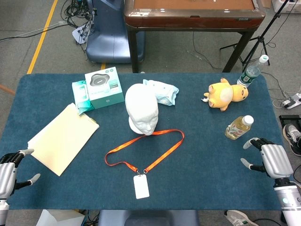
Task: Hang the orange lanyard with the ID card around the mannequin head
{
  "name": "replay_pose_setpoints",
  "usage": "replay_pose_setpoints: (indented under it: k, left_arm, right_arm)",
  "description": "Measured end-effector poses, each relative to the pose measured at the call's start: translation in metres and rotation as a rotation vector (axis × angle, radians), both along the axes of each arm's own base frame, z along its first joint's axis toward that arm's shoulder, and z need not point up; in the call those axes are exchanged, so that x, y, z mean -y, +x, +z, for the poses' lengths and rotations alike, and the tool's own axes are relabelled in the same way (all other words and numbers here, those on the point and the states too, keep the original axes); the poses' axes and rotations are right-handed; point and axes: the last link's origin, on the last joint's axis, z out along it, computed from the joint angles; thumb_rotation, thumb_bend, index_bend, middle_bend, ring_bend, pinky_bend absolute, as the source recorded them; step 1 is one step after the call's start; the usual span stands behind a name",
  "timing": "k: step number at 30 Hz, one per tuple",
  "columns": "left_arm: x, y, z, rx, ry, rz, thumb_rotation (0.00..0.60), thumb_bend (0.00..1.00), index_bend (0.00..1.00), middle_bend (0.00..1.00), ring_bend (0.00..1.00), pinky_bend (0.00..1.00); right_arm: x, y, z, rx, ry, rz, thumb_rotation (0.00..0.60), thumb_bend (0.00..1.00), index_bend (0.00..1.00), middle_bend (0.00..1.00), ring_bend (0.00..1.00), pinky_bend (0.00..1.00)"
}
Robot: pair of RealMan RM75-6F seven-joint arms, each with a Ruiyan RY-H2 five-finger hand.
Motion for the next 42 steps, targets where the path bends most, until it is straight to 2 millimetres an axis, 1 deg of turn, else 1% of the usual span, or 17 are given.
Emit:
replay_pose_setpoints:
  k: [8,15,21,25,29,32,34,35,39,40,42]
  left_arm:
    - [-0.005,-0.001,0.000,-0.006,-0.006,-0.002,0.600,0.12,0.27,0.31,0.31,0.18]
    - [-0.021,0.006,0.000,-0.003,-0.025,-0.042,0.600,0.12,0.27,0.31,0.31,0.18]
    - [-0.044,0.019,-0.005,0.014,-0.055,-0.103,0.600,0.12,0.27,0.31,0.31,0.18]
    - [-0.063,0.031,-0.011,0.012,-0.096,-0.144,0.600,0.12,0.27,0.31,0.31,0.18]
    - [-0.081,0.046,-0.016,0.035,-0.108,-0.173,0.600,0.12,0.27,0.31,0.31,0.19]
    - [-0.092,0.056,-0.025,0.052,-0.127,-0.190,0.600,0.12,0.27,0.31,0.32,0.20]
    - [-0.099,0.062,-0.032,0.053,-0.147,-0.203,0.600,0.12,0.27,0.32,0.32,0.23]
    - [-0.101,0.064,-0.035,0.052,-0.157,-0.207,0.600,0.12,0.27,0.33,0.34,0.26]
    - [-0.113,0.073,-0.048,0.038,-0.187,-0.224,0.600,0.12,0.28,0.40,0.42,0.46]
    - [-0.115,0.075,-0.051,0.032,-0.192,-0.226,0.600,0.12,0.28,0.41,0.44,0.50]
    - [-0.119,0.078,-0.056,0.020,-0.197,-0.227,0.600,0.12,0.28,0.47,0.53,0.62]
  right_arm:
    - [0.005,0.007,0.003,-0.009,-0.013,0.028,0.600,0.20,0.49,0.44,0.36,0.46]
    - [0.013,0.022,0.016,-0.032,-0.062,0.070,0.600,0.20,0.49,0.44,0.36,0.46]
    - [0.021,0.035,0.023,-0.049,-0.084,0.092,0.600,0.20,0.49,0.44,0.36,0.45]
    - [0.024,0.043,0.026,-0.047,-0.093,0.106,0.600,0.20,0.49,0.44,0.36,0.45]
    - [0.024,0.049,0.024,-0.050,-0.087,0.120,0.600,0.20,0.49,0.44,0.36,0.45]
    - [0.022,0.050,0.022,-0.051,-0.076,0.121,0.600,0.20,0.49,0.44,0.36,0.45]
    - [0.021,0.050,0.021,-0.054,-0.069,0.120,0.600,0.20,0.49,0.44,0.36,0.45]
    - [0.020,0.050,0.021,-0.057,-0.065,0.119,0.600,0.20,0.49,0.44,0.36,0.45]
    - [0.017,0.049,0.022,-0.059,-0.067,0.117,0.600,0.20,0.49,0.44,0.36,0.46]
    - [0.016,0.049,0.022,-0.059,-0.068,0.117,0.600,0.20,0.49,0.44,0.36,0.46]
    - [0.015,0.049,0.022,-0.059,-0.065,0.115,0.600,0.20,0.49,0.44,0.36,0.46]
